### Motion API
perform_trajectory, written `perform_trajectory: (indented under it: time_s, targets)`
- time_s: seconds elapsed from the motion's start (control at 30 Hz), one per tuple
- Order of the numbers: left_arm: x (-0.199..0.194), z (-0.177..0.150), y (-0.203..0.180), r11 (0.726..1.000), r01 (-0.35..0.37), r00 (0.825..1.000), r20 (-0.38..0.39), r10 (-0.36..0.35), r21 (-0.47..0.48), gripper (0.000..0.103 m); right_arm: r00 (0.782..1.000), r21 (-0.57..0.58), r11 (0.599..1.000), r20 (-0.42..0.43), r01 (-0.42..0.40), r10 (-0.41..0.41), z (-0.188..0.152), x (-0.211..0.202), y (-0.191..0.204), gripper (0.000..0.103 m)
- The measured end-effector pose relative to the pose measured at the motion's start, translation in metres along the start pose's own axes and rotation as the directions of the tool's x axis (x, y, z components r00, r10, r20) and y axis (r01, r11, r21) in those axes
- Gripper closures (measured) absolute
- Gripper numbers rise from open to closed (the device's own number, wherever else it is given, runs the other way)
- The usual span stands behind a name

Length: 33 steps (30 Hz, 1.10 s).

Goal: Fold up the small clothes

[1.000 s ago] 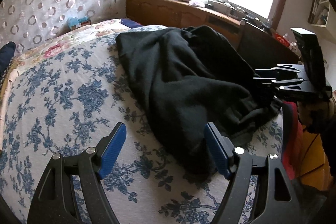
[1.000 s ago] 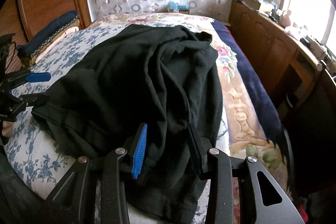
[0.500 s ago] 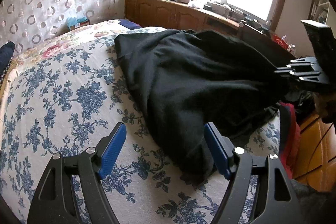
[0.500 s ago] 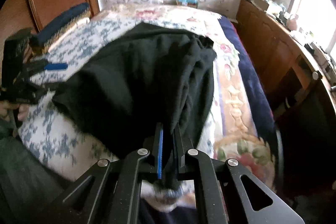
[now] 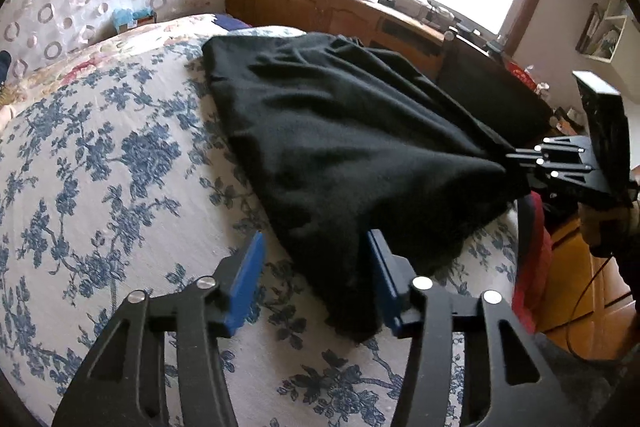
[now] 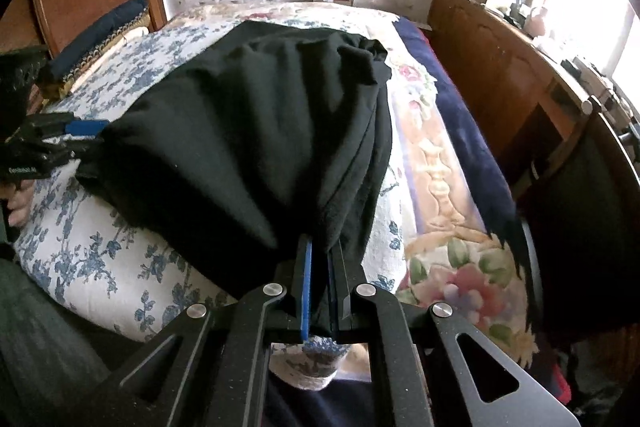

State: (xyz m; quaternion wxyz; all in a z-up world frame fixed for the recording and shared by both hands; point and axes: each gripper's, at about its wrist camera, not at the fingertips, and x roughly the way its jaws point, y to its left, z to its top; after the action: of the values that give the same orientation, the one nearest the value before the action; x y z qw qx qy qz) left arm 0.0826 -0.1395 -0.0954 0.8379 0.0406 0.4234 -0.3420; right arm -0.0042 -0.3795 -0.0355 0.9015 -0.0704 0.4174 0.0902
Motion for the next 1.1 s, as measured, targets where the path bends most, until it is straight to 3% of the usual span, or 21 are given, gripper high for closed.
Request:
perform_trajectory:
  time_s: [0.07, 0.13, 0.33, 0.5, 0.6, 0.67, 0.77, 0.9, 1.1]
  targets:
    - [0.002, -0.001, -0.003, 1.000, 0.023, 1.000, -0.018, -0.022, 0.010, 0.085, 1.000, 0.000, 1.000, 0.020, 0.001, -0.001, -0.002, -0.003, 0.000, 0.097]
    - [-0.002, -0.001, -0.008, 0.999, 0.018, 1.000, -0.010, -0.017, 0.039, 0.094, 1.000, -0.008, 1.000, 0.028, 0.005, -0.005, -0.002, -0.007, 0.001, 0.097]
    - [-0.039, 0.004, -0.017, 0.997, 0.022, 0.998, 0.055, -0.026, 0.076, 0.095, 1.000, -0.002, 1.000, -0.024, -0.006, 0.006, -0.003, -0.014, 0.003, 0.097]
    - [-0.034, -0.001, -0.020, 0.996, -0.006, 0.999, 0.034, 0.003, 0.089, 0.095, 1.000, -0.001, 1.000, -0.016, 0.019, -0.019, -0.005, -0.005, 0.005, 0.094]
    - [-0.030, -0.002, -0.017, 0.998, -0.002, 1.000, 0.026, 0.001, 0.070, 0.095, 1.000, -0.002, 1.000, 0.014, 0.024, -0.024, -0.003, -0.004, 0.006, 0.085]
    - [-0.034, 0.002, -0.016, 0.998, 0.009, 0.999, 0.044, -0.012, 0.064, 0.095, 0.998, -0.012, 0.999, 0.046, 0.031, -0.030, 0.000, -0.008, 0.009, 0.062]
    - [-0.045, 0.012, -0.018, 0.998, 0.032, 0.995, 0.088, -0.036, 0.053, 0.095, 0.994, -0.041, 0.998, 0.099, 0.047, -0.043, 0.002, -0.014, 0.018, 0.051]
    - [-0.055, 0.035, -0.022, 0.997, 0.051, 0.990, 0.129, -0.059, 0.061, 0.095, 0.988, -0.067, 0.998, 0.151, -0.021, 0.031, 0.004, -0.021, 0.033, 0.048]
    - [-0.055, 0.067, -0.033, 0.995, 0.055, 0.985, 0.160, -0.067, 0.079, 0.095, 0.983, -0.115, 0.988, 0.141, -0.100, 0.116, -0.001, -0.007, 0.057, 0.047]
